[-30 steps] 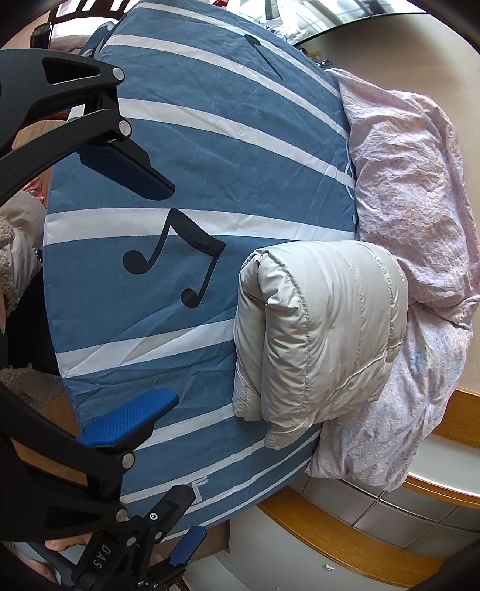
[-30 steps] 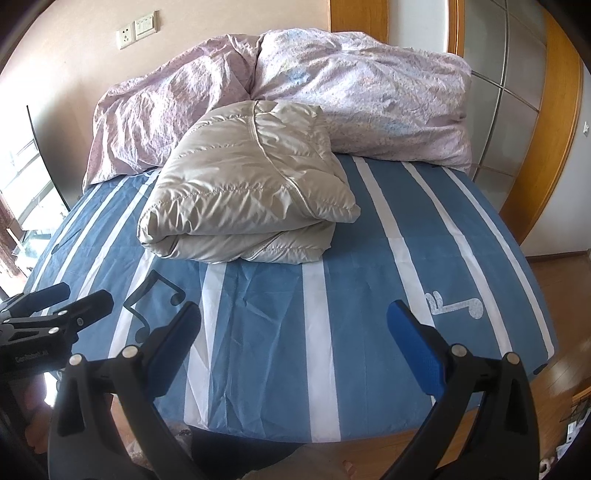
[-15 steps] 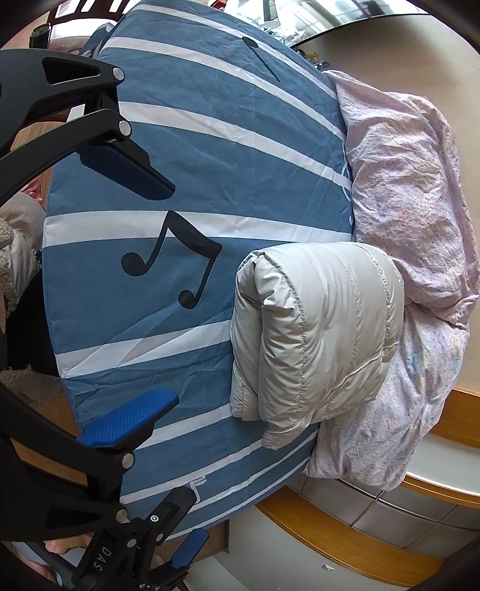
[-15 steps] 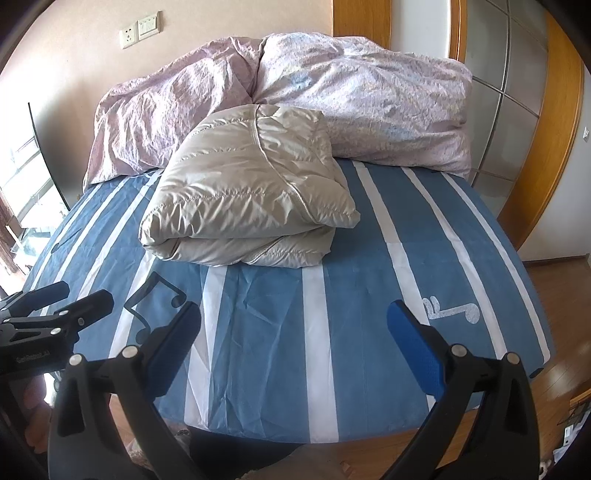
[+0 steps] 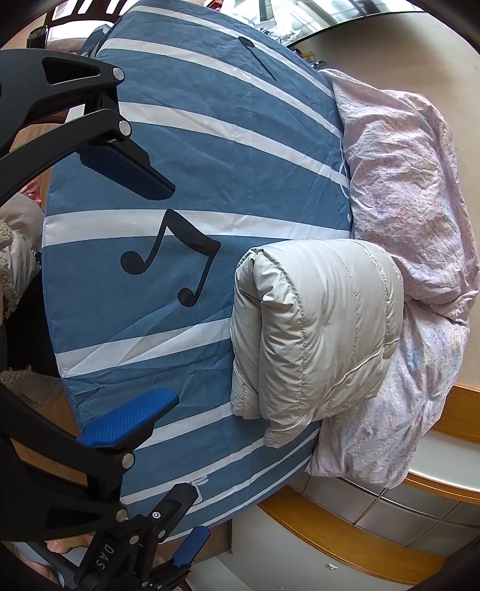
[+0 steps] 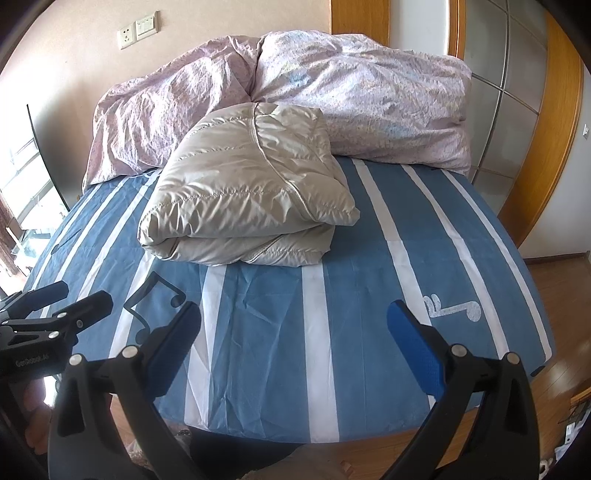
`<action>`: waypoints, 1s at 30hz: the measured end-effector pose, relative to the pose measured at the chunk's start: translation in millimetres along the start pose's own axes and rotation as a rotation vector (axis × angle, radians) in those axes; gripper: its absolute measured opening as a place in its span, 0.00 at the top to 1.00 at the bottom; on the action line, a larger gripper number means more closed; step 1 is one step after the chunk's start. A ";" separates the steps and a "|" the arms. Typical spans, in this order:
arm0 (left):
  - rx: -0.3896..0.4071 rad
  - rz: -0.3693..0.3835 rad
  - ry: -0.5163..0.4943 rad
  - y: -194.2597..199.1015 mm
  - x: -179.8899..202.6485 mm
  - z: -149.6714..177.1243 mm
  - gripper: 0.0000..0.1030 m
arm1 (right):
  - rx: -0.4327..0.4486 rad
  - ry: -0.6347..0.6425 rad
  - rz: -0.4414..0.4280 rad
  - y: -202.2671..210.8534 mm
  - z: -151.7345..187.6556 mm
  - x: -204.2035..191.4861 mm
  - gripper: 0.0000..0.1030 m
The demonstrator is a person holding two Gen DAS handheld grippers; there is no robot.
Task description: Fold large clothes
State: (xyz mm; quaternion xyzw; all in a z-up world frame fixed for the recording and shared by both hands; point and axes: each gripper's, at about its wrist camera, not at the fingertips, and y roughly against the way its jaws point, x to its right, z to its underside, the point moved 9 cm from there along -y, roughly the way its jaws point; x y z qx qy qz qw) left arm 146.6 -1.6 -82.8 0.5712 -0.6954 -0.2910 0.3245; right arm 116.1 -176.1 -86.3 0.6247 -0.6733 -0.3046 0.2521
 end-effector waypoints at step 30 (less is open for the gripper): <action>0.005 -0.005 -0.012 -2.9 1.7 -1.0 0.01 | -0.012 -0.003 -0.004 -7.3 1.6 2.0 0.02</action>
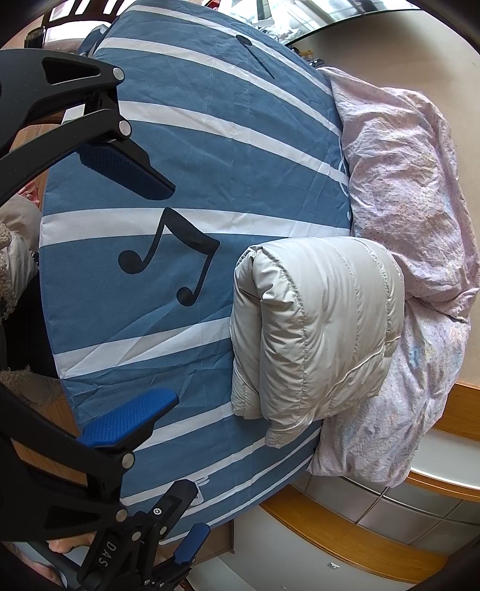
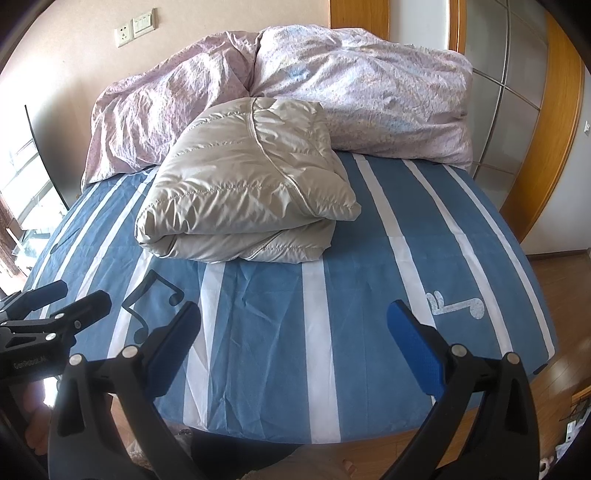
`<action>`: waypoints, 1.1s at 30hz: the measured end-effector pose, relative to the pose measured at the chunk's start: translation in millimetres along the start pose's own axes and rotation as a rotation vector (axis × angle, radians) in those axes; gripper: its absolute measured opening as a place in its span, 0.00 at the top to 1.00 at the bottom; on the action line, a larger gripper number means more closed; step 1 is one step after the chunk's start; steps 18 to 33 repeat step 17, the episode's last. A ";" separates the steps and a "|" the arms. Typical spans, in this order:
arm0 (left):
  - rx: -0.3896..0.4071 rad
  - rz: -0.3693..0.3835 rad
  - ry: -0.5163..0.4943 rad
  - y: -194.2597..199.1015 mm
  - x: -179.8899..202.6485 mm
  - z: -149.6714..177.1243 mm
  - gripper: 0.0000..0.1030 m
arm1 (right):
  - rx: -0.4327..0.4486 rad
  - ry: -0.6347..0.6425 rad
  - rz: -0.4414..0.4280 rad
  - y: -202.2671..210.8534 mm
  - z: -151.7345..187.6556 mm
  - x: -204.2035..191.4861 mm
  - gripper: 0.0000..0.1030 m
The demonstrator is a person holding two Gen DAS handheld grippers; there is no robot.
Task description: Fold large clothes
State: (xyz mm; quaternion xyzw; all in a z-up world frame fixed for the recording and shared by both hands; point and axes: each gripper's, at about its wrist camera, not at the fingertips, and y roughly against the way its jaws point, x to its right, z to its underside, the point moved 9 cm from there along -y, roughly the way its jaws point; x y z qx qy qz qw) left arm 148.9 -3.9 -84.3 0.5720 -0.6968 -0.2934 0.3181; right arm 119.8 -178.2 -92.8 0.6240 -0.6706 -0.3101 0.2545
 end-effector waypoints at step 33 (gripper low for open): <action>-0.004 0.003 -0.008 -1.0 1.4 0.0 0.01 | -0.002 -0.001 -0.003 -0.1 -0.2 0.8 0.02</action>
